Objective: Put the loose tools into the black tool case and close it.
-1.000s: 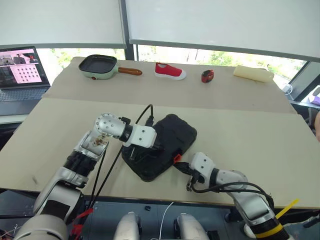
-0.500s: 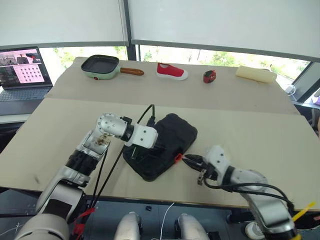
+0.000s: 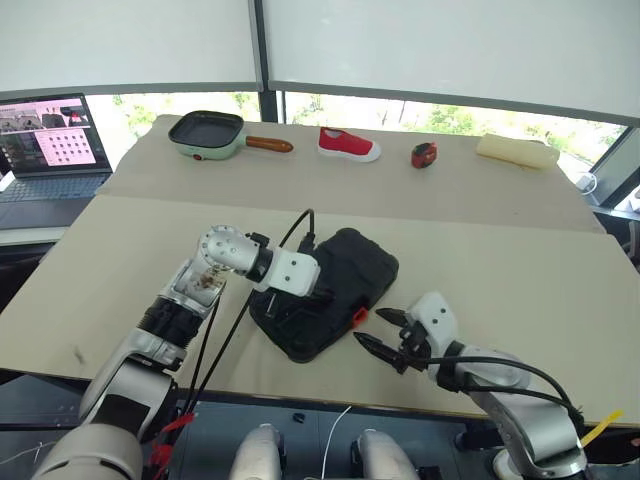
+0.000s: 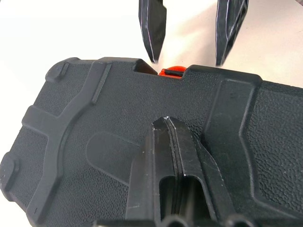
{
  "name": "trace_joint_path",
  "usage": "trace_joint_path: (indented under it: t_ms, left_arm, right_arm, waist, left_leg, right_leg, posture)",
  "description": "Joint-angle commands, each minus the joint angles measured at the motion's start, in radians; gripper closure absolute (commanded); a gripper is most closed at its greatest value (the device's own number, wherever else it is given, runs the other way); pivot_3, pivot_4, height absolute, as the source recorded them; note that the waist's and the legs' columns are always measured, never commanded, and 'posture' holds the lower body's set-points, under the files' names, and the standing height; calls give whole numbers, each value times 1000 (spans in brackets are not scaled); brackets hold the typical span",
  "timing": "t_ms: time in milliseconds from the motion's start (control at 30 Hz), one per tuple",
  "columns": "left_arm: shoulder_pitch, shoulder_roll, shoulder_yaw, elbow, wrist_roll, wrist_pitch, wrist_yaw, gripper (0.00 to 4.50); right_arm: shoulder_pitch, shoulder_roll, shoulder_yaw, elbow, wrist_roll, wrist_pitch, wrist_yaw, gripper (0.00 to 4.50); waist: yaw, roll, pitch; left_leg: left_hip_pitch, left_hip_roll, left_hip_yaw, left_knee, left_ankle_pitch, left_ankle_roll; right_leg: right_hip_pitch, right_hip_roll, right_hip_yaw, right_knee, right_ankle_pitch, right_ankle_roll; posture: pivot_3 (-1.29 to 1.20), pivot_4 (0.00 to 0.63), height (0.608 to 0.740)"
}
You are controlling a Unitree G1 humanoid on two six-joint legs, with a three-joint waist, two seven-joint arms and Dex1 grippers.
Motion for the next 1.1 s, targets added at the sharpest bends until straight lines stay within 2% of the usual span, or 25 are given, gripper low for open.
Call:
trace_joint_path:
  t_ms: [33,300,333,533,633,967,1000,1033,1100]
  left_arm:
    - [26,11,-63,54,63,4,-28,4500]
    - [23,15,-62,57,65,3,-29,4500]
    - [23,15,-62,56,65,3,-29,4500]
    - [26,18,-60,56,66,2,-27,4500]
    - [29,19,-62,53,69,1,-24,4500]
    - [33,17,-65,58,73,-8,-15,4500]
    - [33,16,-65,60,74,-9,-15,4500]
    - [32,16,-66,62,74,-11,-15,4500]
    - [32,15,-66,65,74,-13,-15,4500]
  right_arm:
    - [-30,24,36,31,-15,-54,-9,1040]
    - [-71,39,31,109,-39,-140,-15,1040]
    - [-71,36,32,111,-40,-147,-12,1554]
    - [-65,27,24,100,-31,-173,4,3335]
    - [-57,18,23,87,-34,-177,15,4454]
    - [2,-46,3,35,-27,-193,32,4454]
    - [5,-49,-4,35,-22,-190,33,3907]
    - [4,-50,-7,36,-20,-190,34,3758]
    - [-2,-50,-6,42,-28,-196,29,2961]
  waist:
    - [0,0,0]
    - [-6,0,0]
    - [-7,0,0]
    - [-7,0,0]
    - [-7,0,0]
    - [-5,0,0]
    - [-5,0,0]
    - [-5,0,0]
    - [-5,0,0]
  left_leg:
    - [0,0,0,0,0,0]
    - [0,0,0,0,0,0]
    - [0,1,0,0,0,0]
    - [-1,0,0,0,0,0]
    - [-1,0,0,0,0,0]
    - [-2,0,0,0,0,0]
    - [-2,0,0,0,0,0]
    - [-2,0,0,0,0,0]
    - [-2,0,0,-1,0,0]
  right_leg:
    - [0,0,0,0,0,0]
    - [0,0,0,0,0,0]
    - [0,0,0,0,0,0]
    - [-1,0,0,0,0,0]
    - [-1,0,0,0,0,0]
    - [-2,0,0,0,0,0]
    - [-2,0,0,-1,0,0]
    - [-2,0,0,-1,0,0]
    - [-2,0,0,-1,0,0]
  posture:
    - [0,150,740]
    - [0,150,740]
    - [0,150,740]
    - [0,150,740]
    - [0,150,740]
    - [0,150,740]
    - [0,150,740]
    - [0,150,740]
    - [0,150,740]
